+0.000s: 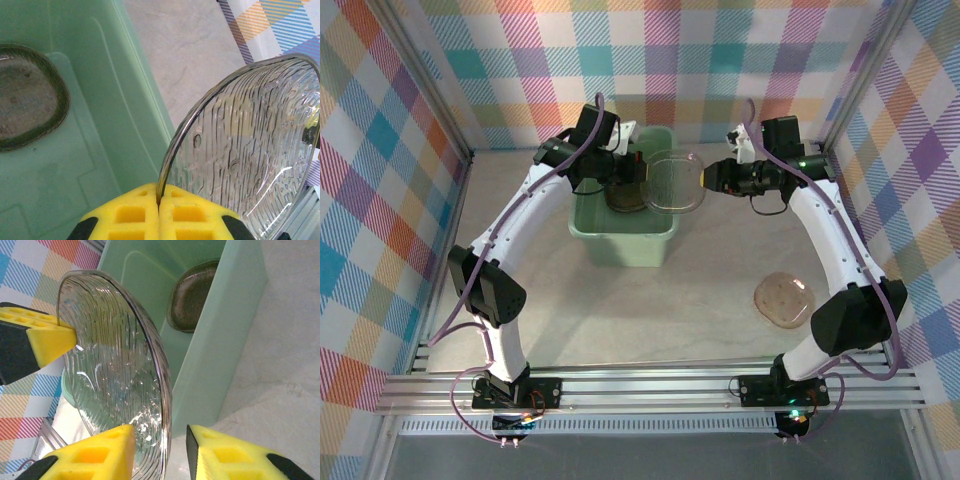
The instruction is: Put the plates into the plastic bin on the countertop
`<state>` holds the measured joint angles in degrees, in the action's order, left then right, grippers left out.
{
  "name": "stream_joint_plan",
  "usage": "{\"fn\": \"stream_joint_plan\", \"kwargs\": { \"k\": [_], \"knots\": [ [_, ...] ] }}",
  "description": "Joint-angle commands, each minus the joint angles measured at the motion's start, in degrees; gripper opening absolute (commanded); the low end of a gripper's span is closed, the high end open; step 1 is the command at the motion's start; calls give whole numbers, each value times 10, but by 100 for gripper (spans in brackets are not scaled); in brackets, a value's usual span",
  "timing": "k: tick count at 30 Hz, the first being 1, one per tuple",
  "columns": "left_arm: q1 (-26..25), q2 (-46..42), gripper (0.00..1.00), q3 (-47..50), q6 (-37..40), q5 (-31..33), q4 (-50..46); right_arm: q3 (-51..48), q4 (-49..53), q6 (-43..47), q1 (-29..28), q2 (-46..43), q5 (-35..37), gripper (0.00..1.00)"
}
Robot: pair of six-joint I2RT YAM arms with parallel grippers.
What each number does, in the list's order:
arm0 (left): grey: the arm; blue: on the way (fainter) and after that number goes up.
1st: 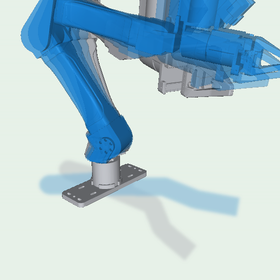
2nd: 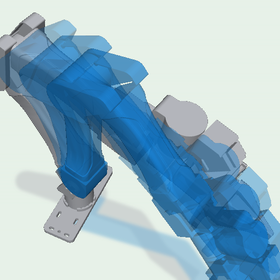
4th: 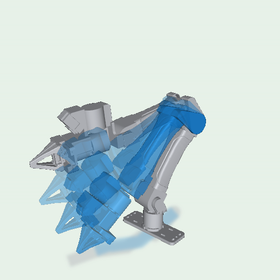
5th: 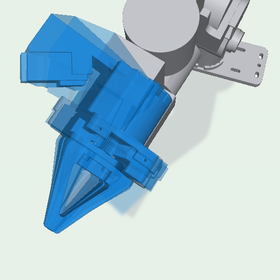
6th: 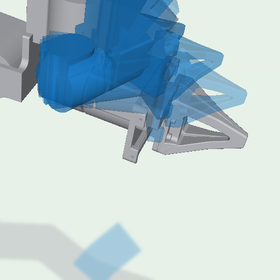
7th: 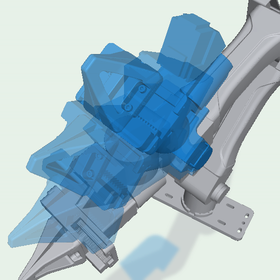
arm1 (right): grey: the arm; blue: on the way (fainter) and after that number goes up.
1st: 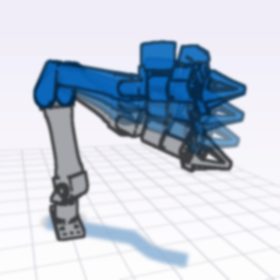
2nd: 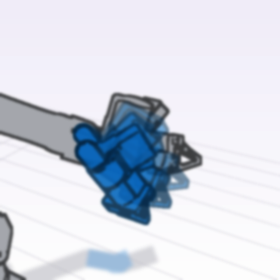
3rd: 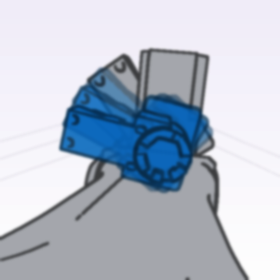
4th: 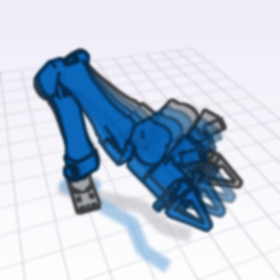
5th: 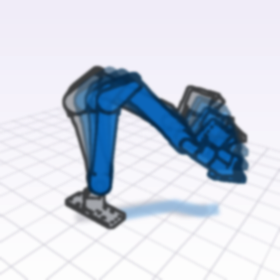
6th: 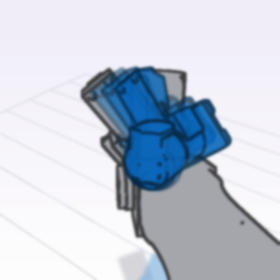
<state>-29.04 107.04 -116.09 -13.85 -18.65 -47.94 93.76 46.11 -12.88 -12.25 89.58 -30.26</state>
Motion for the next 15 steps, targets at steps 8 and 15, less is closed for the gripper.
{"fn": "stream_joint_plan", "kwargs": {
  "k": [8, 15],
  "knots": [
    [5, -20, 0, -20, -2, -23, 17, 13, -2, -8, -9, 14, 17, 25],
    [5, -20, 0, -21, -3, -24, 20, 12, -6, -17, -10, 9, 31, 9]
  ]
}}
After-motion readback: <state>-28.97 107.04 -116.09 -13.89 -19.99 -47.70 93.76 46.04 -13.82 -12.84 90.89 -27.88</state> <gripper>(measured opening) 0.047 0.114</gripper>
